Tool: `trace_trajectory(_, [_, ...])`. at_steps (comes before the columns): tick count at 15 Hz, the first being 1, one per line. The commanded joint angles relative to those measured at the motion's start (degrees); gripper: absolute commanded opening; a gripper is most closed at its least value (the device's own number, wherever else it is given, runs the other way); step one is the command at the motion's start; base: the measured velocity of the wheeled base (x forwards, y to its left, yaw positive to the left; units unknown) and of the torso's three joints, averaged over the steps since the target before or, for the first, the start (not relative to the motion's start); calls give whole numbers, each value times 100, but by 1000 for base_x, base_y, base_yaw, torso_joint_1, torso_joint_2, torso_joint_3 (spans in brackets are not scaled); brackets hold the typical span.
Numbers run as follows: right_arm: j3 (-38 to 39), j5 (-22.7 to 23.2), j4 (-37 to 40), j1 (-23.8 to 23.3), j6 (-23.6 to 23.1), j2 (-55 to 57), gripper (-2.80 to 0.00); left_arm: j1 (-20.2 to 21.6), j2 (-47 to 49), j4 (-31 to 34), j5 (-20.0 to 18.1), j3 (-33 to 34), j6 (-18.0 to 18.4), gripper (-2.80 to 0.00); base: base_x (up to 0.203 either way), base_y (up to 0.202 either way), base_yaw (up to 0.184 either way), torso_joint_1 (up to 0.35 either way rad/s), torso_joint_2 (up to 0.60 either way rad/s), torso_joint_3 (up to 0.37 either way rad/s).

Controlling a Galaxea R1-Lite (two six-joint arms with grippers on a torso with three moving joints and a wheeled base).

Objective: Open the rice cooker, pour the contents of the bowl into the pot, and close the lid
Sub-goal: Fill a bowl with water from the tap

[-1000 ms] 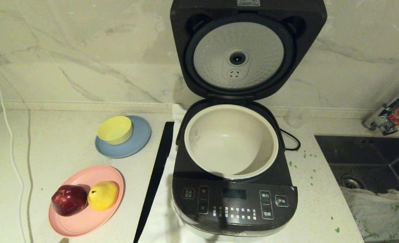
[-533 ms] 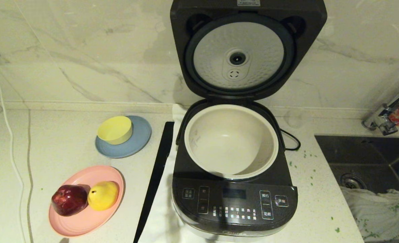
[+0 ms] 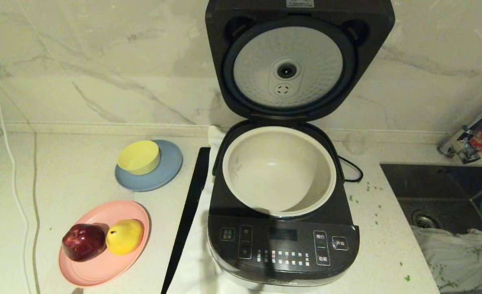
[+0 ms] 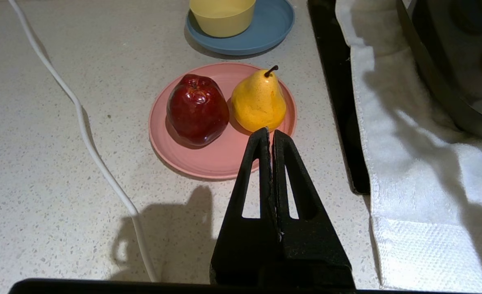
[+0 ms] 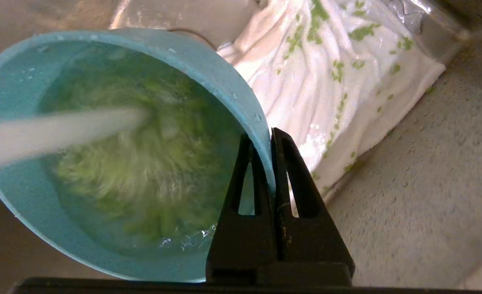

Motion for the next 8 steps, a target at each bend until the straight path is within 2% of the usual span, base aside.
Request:
trace_trajectory(1, [171,14,155,106,-28,-378,-280,0,-5,-2,-1,44,7,-280,0,0,0,0,0,0])
trace_trajectory(4, [683,13,230,603,-154,-915,-280,0,-5,-2,-1,44,0,-280,0,0,0,0,0,0])
trace_trajectory(8, [1238,-38,417,1649,-153,-1792,-280,0,-5,-2,-1,44,7,-280,0,0,0,0,0,0])
